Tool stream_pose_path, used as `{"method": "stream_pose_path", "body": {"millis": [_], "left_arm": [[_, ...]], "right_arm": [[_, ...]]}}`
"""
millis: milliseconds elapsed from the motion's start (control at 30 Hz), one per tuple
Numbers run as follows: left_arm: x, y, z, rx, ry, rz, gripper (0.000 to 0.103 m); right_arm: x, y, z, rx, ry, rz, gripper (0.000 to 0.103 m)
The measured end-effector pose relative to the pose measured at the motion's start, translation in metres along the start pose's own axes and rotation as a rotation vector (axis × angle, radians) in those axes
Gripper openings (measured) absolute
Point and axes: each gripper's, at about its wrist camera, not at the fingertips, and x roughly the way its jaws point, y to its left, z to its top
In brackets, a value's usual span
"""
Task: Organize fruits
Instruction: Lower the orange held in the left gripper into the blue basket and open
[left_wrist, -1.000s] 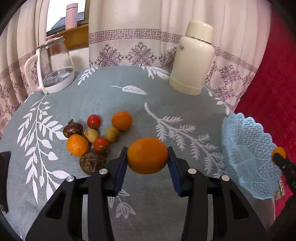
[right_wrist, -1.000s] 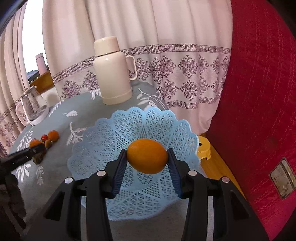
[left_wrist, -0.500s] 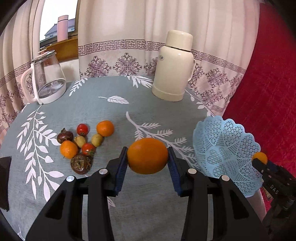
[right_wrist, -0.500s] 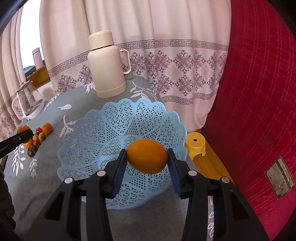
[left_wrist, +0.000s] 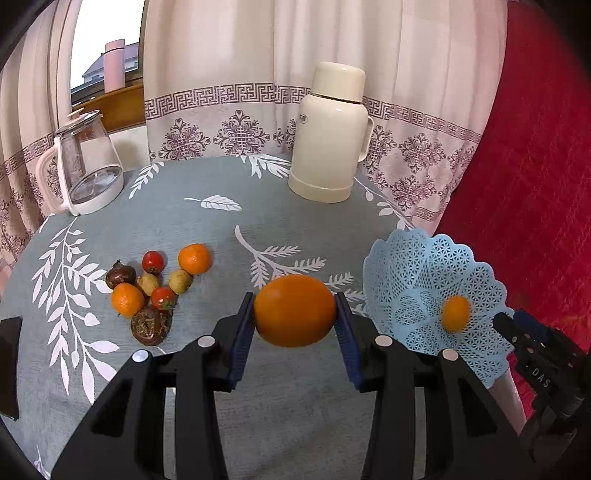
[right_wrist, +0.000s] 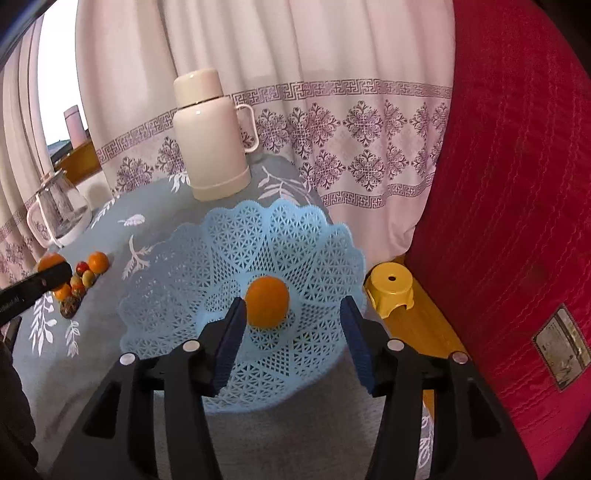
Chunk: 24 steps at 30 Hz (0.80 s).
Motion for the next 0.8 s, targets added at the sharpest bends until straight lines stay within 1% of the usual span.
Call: {"method": "stream_pose_path", "body": {"millis": [400,600,800], "left_arm": [[0.007,-0.034,0.004,0.058,0.01,-0.066,0.044],[0.022,-0.055,0.0,0.088,0.043,-0.11,0.043],[0.034,-0.083,-0.01,0.15,0.071,-0.147,0.044]], "right_arm": [[-0.013,-0.011,0.008,0.05,-0.049,-0.005,0.054],[-0.013,-0.014,0.009,0.064,-0.054,-0.009,0.054],[-0.01,-0.015,0.008,0.067,-0.048,-0.012,0.055]]}}
